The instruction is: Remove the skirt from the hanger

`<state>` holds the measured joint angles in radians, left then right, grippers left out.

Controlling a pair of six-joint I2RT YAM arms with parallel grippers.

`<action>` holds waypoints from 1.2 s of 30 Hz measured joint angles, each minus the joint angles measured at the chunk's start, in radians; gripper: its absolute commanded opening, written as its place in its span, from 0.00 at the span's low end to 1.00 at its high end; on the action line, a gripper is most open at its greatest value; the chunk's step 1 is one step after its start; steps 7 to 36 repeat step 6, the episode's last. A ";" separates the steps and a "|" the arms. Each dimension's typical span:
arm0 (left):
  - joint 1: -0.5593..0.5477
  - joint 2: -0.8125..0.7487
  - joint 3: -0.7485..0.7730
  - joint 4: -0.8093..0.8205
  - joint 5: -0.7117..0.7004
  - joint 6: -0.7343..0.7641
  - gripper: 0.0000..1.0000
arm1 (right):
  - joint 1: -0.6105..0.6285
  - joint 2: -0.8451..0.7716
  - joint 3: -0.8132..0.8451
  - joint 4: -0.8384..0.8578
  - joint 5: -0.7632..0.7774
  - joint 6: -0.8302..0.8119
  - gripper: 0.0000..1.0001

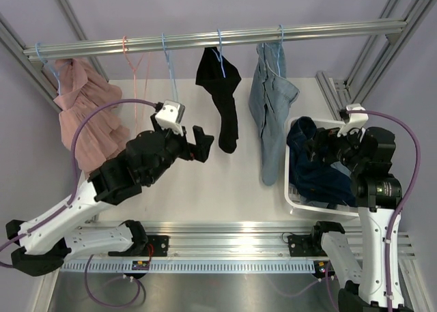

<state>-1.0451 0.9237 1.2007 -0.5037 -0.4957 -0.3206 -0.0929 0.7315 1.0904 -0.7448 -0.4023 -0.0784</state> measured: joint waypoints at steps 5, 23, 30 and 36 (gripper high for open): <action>0.041 0.047 0.035 0.031 0.046 0.026 0.99 | 0.000 -0.021 -0.023 0.018 0.066 0.035 1.00; 0.041 0.047 0.034 0.031 0.055 0.028 0.99 | 0.000 -0.023 -0.024 0.021 0.081 0.040 1.00; 0.041 0.047 0.034 0.031 0.055 0.028 0.99 | 0.000 -0.023 -0.024 0.021 0.081 0.040 1.00; 0.041 0.047 0.034 0.031 0.055 0.028 0.99 | 0.000 -0.023 -0.024 0.021 0.081 0.040 1.00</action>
